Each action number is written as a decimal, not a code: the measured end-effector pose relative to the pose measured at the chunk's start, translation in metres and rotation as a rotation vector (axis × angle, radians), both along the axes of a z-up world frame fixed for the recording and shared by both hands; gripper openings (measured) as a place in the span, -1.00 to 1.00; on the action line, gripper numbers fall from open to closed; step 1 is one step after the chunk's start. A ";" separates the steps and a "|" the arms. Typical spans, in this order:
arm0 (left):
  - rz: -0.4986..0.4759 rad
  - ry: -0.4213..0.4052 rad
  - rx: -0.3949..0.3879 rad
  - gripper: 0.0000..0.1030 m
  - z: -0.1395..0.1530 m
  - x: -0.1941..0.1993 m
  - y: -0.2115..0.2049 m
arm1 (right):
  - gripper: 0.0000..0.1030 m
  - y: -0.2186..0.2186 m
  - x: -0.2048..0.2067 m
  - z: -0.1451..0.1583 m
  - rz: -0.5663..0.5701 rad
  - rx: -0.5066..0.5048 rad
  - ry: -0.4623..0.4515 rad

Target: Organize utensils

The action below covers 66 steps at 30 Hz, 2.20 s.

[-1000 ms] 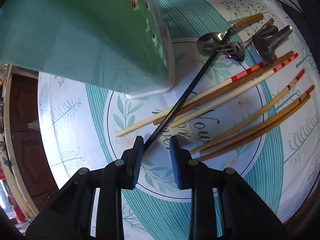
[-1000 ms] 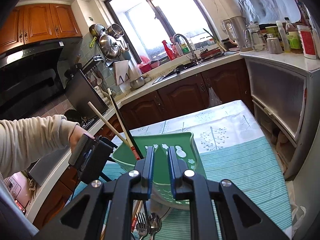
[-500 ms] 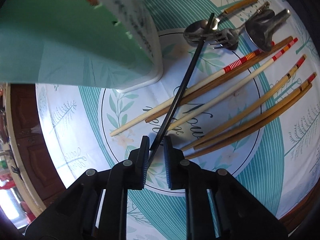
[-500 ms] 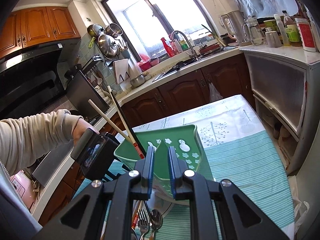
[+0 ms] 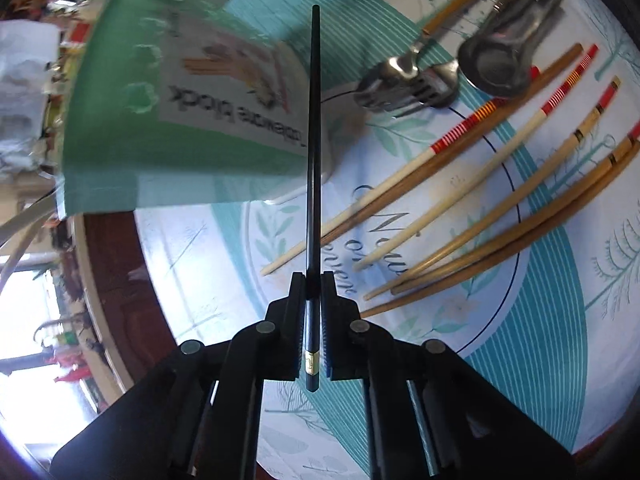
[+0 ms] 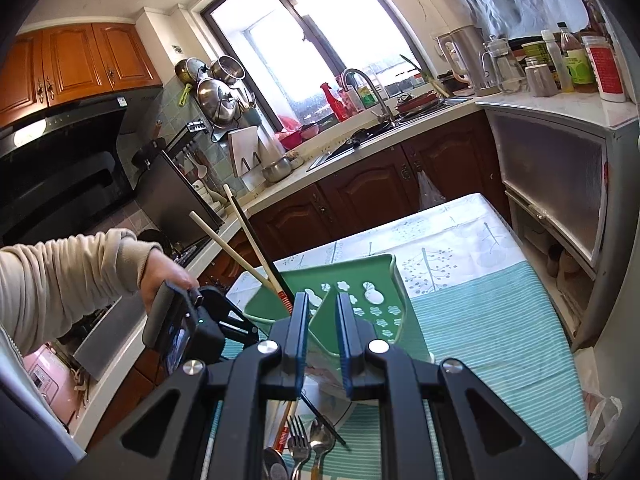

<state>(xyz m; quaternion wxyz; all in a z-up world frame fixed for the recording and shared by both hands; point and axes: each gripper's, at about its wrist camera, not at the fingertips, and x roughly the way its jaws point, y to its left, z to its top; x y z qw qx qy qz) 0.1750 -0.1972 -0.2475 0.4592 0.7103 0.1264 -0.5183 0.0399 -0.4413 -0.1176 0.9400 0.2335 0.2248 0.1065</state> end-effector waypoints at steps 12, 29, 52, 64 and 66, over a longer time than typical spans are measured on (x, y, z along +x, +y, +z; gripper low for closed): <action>0.266 0.056 -0.310 -0.91 0.100 -0.082 0.042 | -0.74 0.009 -0.023 0.013 0.010 0.015 -0.029; 0.781 0.442 -1.159 -0.91 0.262 -0.108 0.042 | -0.74 0.022 -0.048 0.048 0.054 0.047 -0.043; 1.194 0.499 -1.274 -0.91 0.133 -0.033 -0.018 | -0.74 0.011 -0.054 0.036 0.049 0.055 -0.028; 1.260 0.569 -1.196 -0.16 0.137 -0.060 0.001 | -0.74 0.020 -0.046 0.028 0.082 0.037 -0.006; 1.292 0.586 -1.169 -0.15 0.143 -0.068 0.010 | -0.74 0.021 -0.044 0.027 0.080 0.032 0.002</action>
